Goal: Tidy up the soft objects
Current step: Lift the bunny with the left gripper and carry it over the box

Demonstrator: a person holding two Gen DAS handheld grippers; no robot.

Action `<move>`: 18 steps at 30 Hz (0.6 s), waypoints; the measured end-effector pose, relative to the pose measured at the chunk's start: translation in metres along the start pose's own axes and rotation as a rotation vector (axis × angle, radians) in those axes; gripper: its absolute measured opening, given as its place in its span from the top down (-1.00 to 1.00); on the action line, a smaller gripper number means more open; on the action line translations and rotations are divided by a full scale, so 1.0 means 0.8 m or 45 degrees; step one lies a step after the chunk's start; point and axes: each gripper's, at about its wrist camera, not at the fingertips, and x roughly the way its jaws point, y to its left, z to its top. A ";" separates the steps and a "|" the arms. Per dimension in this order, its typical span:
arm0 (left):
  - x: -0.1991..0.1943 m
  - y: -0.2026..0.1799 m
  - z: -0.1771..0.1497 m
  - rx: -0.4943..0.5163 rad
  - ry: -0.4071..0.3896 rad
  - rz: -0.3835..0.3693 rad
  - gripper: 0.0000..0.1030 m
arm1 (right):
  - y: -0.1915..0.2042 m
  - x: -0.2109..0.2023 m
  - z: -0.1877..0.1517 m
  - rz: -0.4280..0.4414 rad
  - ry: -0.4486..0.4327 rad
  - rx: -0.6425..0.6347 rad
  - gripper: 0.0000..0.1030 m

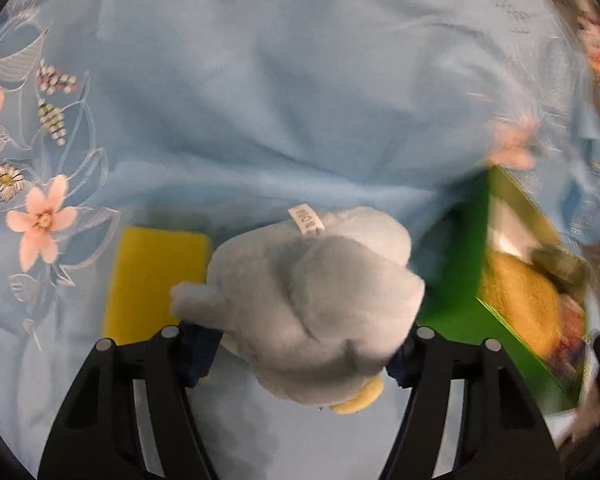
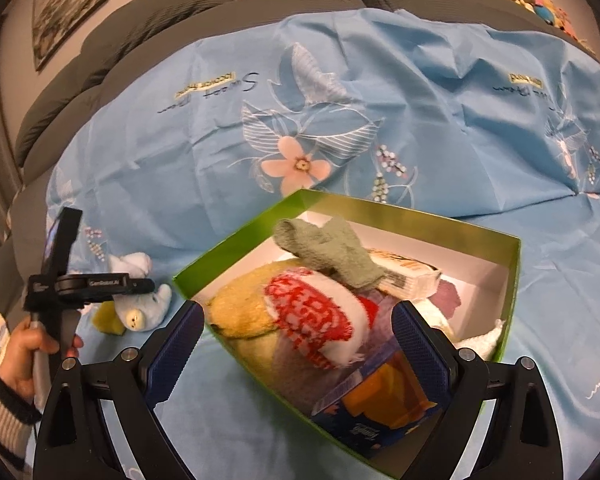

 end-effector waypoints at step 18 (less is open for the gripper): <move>-0.102 -0.129 -0.097 0.180 -0.017 -0.409 -0.28 | 0.011 -0.019 -0.026 0.098 0.142 -0.251 -0.86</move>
